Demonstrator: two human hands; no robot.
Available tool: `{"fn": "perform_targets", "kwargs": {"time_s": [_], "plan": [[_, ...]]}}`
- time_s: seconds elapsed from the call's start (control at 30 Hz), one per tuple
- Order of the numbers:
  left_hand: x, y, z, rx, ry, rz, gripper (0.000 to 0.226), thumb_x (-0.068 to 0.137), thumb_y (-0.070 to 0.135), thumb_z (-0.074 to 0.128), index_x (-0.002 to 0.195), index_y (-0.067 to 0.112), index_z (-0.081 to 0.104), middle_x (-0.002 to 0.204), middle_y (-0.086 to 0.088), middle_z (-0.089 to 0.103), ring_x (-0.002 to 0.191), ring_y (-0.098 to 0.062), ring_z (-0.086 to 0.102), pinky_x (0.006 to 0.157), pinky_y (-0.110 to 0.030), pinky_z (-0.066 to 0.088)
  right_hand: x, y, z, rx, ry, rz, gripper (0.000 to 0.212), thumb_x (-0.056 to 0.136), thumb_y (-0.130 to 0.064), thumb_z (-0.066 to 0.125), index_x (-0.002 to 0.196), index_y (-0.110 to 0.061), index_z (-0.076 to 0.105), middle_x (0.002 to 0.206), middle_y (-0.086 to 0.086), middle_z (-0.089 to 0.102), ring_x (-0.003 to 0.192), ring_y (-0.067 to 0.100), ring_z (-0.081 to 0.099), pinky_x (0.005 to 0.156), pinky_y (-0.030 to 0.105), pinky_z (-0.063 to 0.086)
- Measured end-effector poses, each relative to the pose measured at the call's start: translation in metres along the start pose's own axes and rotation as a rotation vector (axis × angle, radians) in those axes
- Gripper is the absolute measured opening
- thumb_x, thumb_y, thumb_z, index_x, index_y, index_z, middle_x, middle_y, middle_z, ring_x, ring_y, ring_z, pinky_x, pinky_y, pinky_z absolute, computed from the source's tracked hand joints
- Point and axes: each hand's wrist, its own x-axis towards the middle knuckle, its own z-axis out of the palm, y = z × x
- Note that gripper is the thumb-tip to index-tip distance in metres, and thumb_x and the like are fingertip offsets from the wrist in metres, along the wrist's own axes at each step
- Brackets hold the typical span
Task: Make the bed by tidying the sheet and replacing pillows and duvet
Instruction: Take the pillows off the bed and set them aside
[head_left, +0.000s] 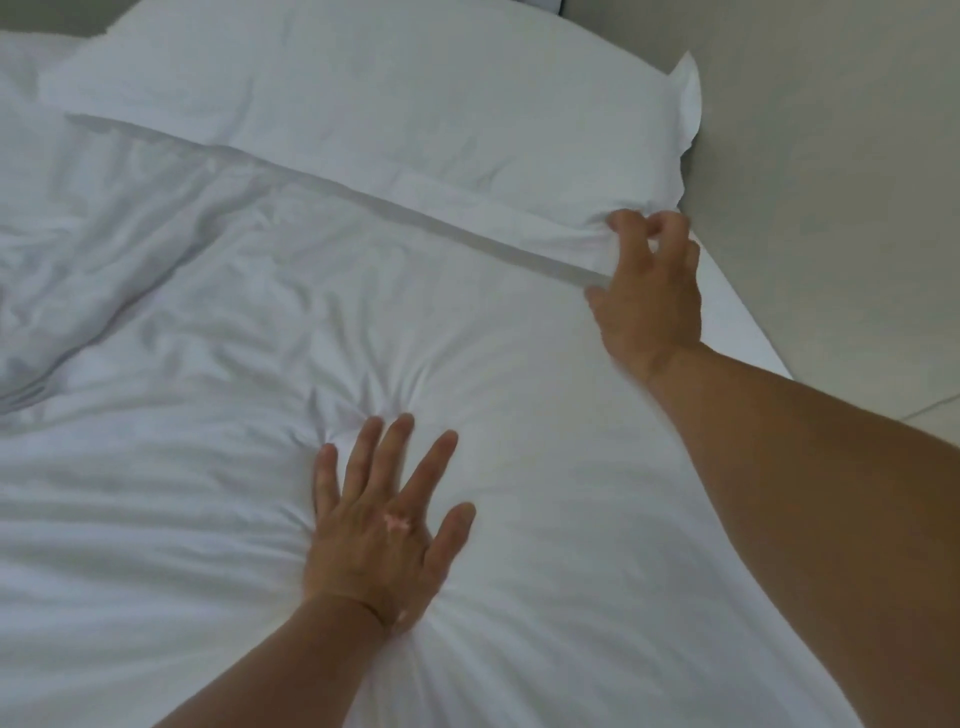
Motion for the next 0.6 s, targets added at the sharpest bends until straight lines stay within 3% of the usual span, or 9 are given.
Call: {"fn": "perform_targets", "kwargs": {"time_s": [0.07, 0.2, 0.27, 0.37, 0.53, 0.6], "plan": [[0.002, -0.001, 0.004, 0.002, 0.021, 0.0, 0.069, 0.095, 0.074, 0.008, 0.157, 0.046, 0.02, 0.167, 0.001, 0.019, 0.156, -0.024, 0.01, 0.122, -0.059, 0.01, 0.012, 0.001, 0.002, 0.108, 0.045, 0.071, 0.055, 0.084, -0.008, 0.07, 0.131, -0.021, 0.047, 0.126, 0.014, 0.044, 0.094, 0.034, 0.053, 0.079, 0.04, 0.049], [0.005, -0.003, 0.005, -0.022, 0.014, -0.004, 0.071, 0.092, 0.076, 0.006, 0.157, 0.048, 0.013, 0.168, 0.003, 0.013, 0.156, -0.022, 0.002, 0.123, -0.056, 0.001, 0.013, 0.005, -0.007, 0.04, -0.03, 0.041, 0.009, 0.091, -0.011, 0.06, 0.099, -0.009, 0.065, 0.099, 0.014, 0.058, 0.084, 0.031, 0.055, 0.064, 0.03, 0.034], [0.006, -0.004, 0.003, -0.02, -0.047, -0.016, 0.072, 0.09, 0.077, 0.005, 0.157, 0.051, 0.005, 0.169, 0.005, 0.005, 0.155, -0.019, -0.005, 0.123, -0.054, -0.004, -0.011, -0.002, -0.019, 0.015, -0.105, -0.043, 0.008, 0.09, -0.011, 0.061, 0.093, -0.009, 0.068, 0.089, 0.008, 0.055, 0.077, 0.024, 0.049, 0.058, 0.026, 0.028], [0.006, -0.004, -0.001, -0.036, -0.101, -0.024, 0.074, 0.088, 0.079, 0.007, 0.156, 0.052, 0.002, 0.169, 0.007, 0.002, 0.155, -0.018, -0.005, 0.123, -0.053, -0.006, -0.059, -0.027, -0.048, 0.042, -0.192, -0.149, 0.008, 0.088, -0.009, 0.062, 0.089, -0.011, 0.07, 0.088, 0.008, 0.061, 0.082, 0.027, 0.057, 0.065, 0.025, 0.033], [0.006, -0.007, -0.032, -0.066, -0.297, -0.032, 0.08, 0.086, 0.083, 0.019, 0.157, 0.05, 0.004, 0.17, 0.008, -0.001, 0.156, -0.016, -0.002, 0.124, -0.048, -0.002, -0.142, -0.077, -0.099, 0.167, -0.246, -0.102, 0.006, 0.084, -0.011, 0.065, 0.085, -0.013, 0.071, 0.094, 0.01, 0.071, 0.091, 0.031, 0.067, 0.074, 0.028, 0.049], [-0.015, -0.006, -0.052, -0.269, -0.331, -0.037, 0.084, 0.085, 0.078, 0.026, 0.159, 0.04, 0.017, 0.169, 0.002, 0.011, 0.155, -0.02, 0.01, 0.125, -0.043, 0.009, -0.182, -0.082, -0.117, 0.233, -0.272, -0.075, 0.012, 0.084, -0.01, 0.066, 0.073, -0.015, 0.062, 0.084, 0.008, 0.067, 0.083, 0.029, 0.064, 0.071, 0.029, 0.048]]}}
